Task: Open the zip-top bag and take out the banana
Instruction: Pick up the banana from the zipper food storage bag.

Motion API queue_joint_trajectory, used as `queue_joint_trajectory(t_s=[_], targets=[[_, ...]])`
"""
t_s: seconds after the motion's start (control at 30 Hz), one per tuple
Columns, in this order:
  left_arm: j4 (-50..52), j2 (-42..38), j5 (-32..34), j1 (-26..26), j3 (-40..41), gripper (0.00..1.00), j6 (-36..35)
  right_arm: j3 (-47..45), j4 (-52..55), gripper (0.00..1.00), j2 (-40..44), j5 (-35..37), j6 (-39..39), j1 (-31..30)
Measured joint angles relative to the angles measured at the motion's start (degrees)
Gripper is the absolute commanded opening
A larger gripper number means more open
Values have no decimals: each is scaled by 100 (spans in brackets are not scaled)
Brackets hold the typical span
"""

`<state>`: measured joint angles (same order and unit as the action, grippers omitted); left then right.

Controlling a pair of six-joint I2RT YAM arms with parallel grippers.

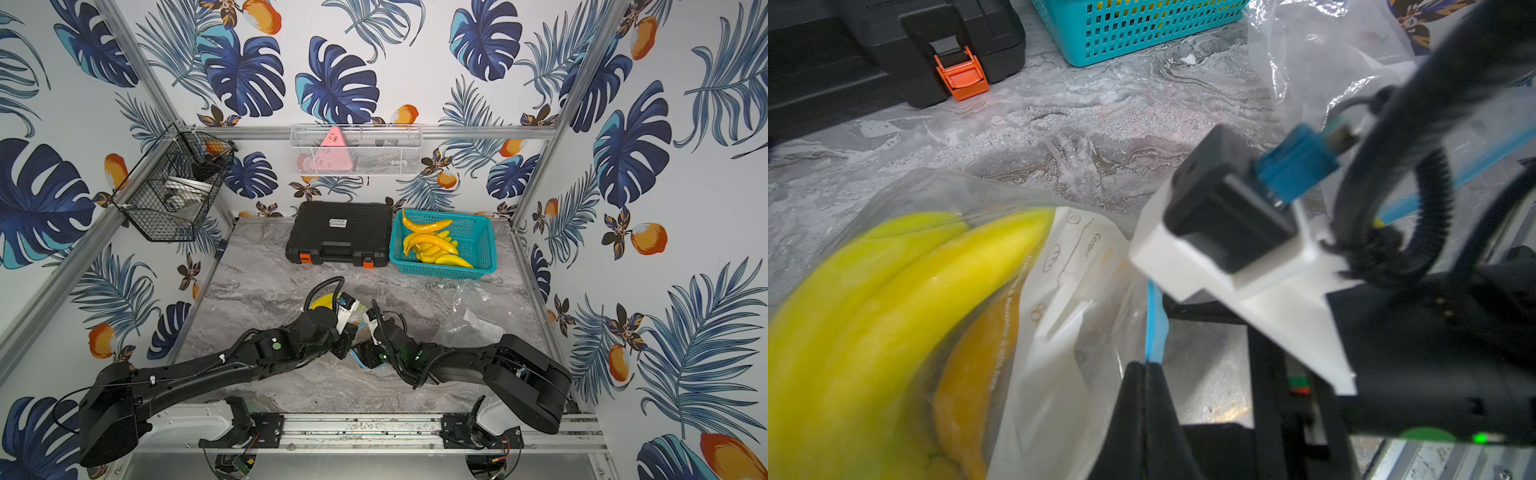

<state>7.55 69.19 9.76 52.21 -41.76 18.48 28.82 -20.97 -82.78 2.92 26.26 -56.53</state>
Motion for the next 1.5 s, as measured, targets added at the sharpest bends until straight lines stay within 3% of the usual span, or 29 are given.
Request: queue_joint_trajectory(t_s=[0.13, 0.3, 0.47, 0.5, 0.57, 0.6, 0.7, 0.8, 0.87, 1.0, 1.07, 1.27, 1.5], targets=[[-26, -2, 155, -2, 31, 0, 129, -289, -90, 78, 251, 107, 118, -35], [-59, -129, 192, -4, 44, 0, 256, -129, -173, 80, -52, 234, 131, -35], [-214, -267, -127, -7, 74, 0, 302, 101, -415, 80, -291, 234, 157, -35], [-227, -302, -195, -7, 90, 8, 308, 76, -463, 80, -297, 236, 181, -28], [-168, -439, -249, -7, 92, 45, 319, -20, -555, 80, -271, 254, 264, 4], [-92, -579, -227, -7, 92, 56, 317, -85, -564, 80, -225, 258, 289, 28], [214, -1097, 120, -11, 44, 64, 308, -293, -573, 80, -17, 275, 339, 140], [579, -1537, 807, -225, -118, 64, 273, -459, -564, 80, 275, 249, 350, 293], [804, -1438, 1027, -743, -339, 63, 251, -560, -551, 80, 466, 188, 348, 433], [879, -466, 787, -2028, -684, 64, 245, -820, -455, 80, 820, -120, 343, 752], [850, -24, 581, -2363, -697, 63, 236, -898, -343, 80, 1003, -223, 319, 866], [337, 1056, -59, -2813, -721, 56, 94, -898, 42, 80, 1213, -487, 166, 1027], [-289, 1329, -706, -2905, -466, 50, 234, -973, -79, 79, 772, -745, 289, 1088]])
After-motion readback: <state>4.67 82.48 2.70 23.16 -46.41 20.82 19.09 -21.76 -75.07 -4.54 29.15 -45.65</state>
